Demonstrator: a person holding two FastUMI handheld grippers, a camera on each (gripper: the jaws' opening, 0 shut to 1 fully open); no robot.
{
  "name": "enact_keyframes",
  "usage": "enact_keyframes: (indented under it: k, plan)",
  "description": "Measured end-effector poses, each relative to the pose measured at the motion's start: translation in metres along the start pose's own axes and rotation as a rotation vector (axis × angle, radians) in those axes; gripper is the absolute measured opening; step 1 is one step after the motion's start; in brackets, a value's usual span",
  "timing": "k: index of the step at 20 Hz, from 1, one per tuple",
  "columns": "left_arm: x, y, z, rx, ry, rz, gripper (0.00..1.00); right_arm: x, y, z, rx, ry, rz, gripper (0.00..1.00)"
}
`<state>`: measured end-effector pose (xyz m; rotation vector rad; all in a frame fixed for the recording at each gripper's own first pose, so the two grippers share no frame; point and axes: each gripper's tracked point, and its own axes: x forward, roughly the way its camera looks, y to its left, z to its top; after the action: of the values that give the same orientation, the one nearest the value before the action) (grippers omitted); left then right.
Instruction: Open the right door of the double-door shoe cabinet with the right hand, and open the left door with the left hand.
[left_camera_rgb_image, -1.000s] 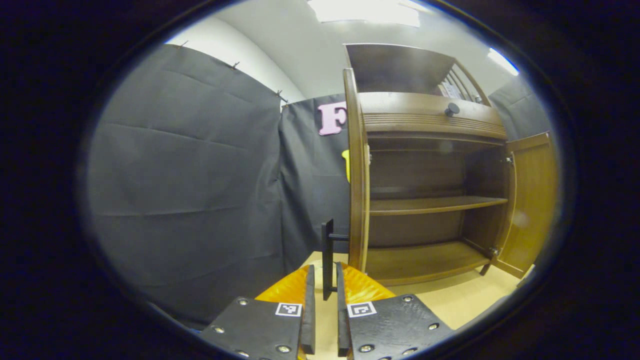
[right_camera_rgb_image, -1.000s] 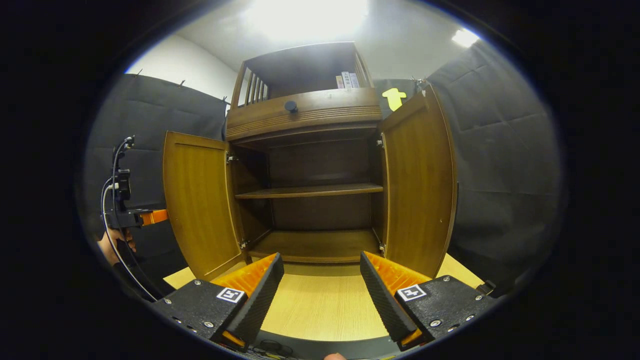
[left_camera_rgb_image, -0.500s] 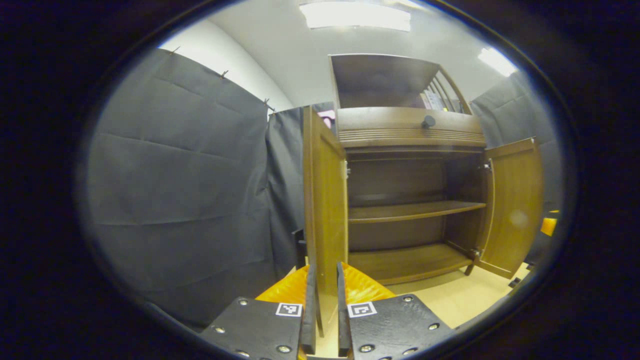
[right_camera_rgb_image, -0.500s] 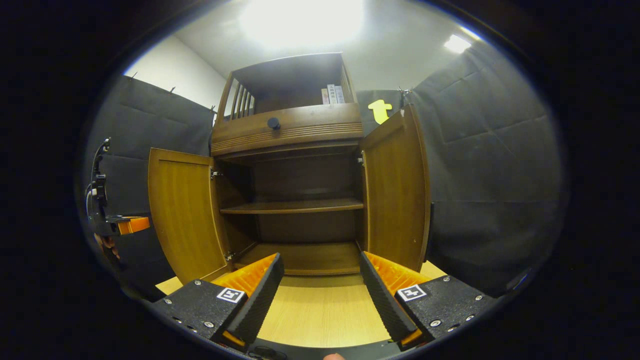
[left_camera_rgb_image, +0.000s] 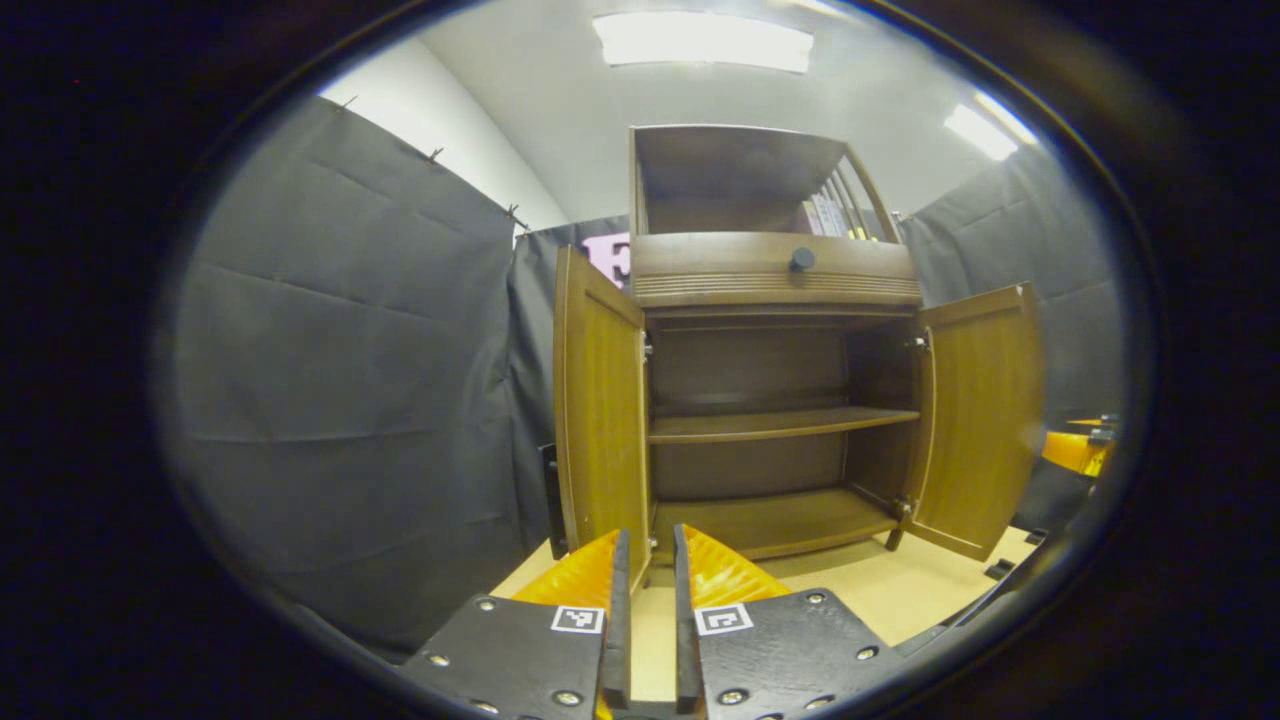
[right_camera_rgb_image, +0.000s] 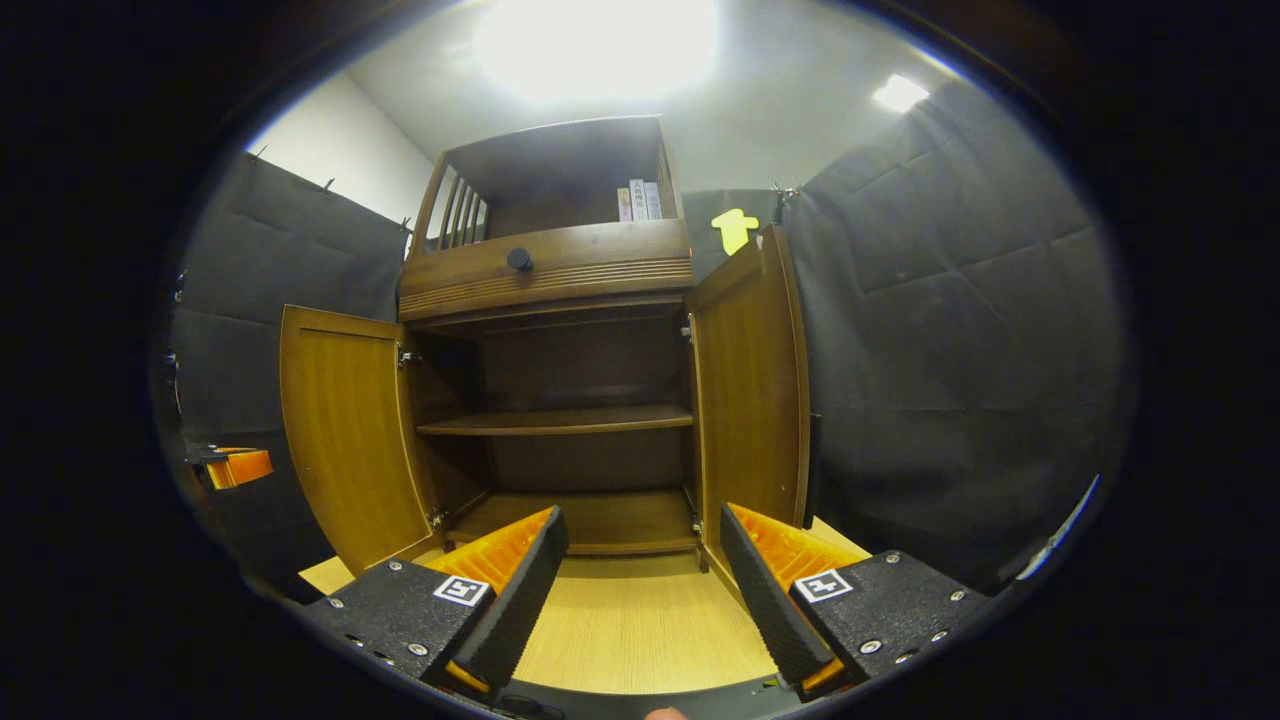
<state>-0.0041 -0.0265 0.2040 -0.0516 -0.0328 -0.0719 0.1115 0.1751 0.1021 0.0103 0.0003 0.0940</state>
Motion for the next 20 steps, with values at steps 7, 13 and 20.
enact_keyframes:
  k: [7,13,20]
  plan:
    - [-0.015,-0.006,-0.016,0.016,0.018,-0.007,0.17,-0.009,-0.004,-0.003,0.002,0.004,-0.021,0.95]
    - [-0.017,-0.010,-0.015,0.012,0.023,-0.013,0.44,-0.010,-0.005,-0.001,0.009,0.000,-0.031,0.94]
    - [-0.018,-0.001,-0.011,0.033,0.011,0.024,0.94,-0.009,-0.004,0.001,0.004,-0.007,-0.036,0.95]
